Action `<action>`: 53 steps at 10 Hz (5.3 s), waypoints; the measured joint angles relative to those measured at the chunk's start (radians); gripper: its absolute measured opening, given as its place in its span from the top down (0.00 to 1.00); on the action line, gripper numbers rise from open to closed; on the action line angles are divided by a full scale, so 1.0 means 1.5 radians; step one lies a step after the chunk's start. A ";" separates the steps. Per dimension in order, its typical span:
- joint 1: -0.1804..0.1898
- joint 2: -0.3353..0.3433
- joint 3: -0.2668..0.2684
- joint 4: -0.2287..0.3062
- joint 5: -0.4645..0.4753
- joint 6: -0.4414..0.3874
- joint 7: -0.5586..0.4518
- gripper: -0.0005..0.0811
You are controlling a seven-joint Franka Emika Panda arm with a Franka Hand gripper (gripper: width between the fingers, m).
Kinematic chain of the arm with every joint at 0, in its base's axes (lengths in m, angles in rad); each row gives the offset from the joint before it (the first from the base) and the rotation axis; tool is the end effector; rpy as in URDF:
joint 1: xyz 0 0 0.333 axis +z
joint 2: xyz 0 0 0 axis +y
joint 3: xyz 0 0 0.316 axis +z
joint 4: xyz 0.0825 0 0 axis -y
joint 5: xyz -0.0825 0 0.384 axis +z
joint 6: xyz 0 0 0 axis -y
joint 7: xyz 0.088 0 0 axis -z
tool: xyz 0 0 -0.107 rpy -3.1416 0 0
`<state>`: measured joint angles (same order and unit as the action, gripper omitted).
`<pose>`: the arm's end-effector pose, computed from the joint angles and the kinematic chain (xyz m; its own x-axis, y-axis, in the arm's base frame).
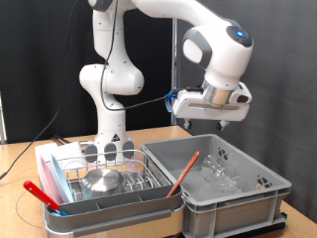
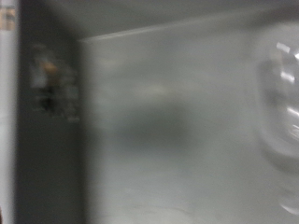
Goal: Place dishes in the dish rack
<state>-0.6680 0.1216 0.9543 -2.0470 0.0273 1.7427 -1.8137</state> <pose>0.4983 0.1424 0.3815 -0.4684 0.8591 0.2063 0.7955 0.5117 -0.3247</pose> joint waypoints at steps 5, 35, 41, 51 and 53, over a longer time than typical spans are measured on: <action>-0.010 -0.147 -0.009 -0.111 0.357 0.091 0.135 0.01; 0.028 -0.362 0.056 -0.320 1.046 0.598 1.329 0.01; -0.021 -0.356 0.056 -0.326 0.843 0.538 1.425 0.01; -0.107 -0.271 0.077 -0.253 0.626 0.338 1.548 0.01; -0.107 -0.271 0.078 -0.257 0.627 0.338 1.556 0.01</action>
<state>-0.8288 -0.2847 1.0713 -2.4319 0.9672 2.2497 0.5207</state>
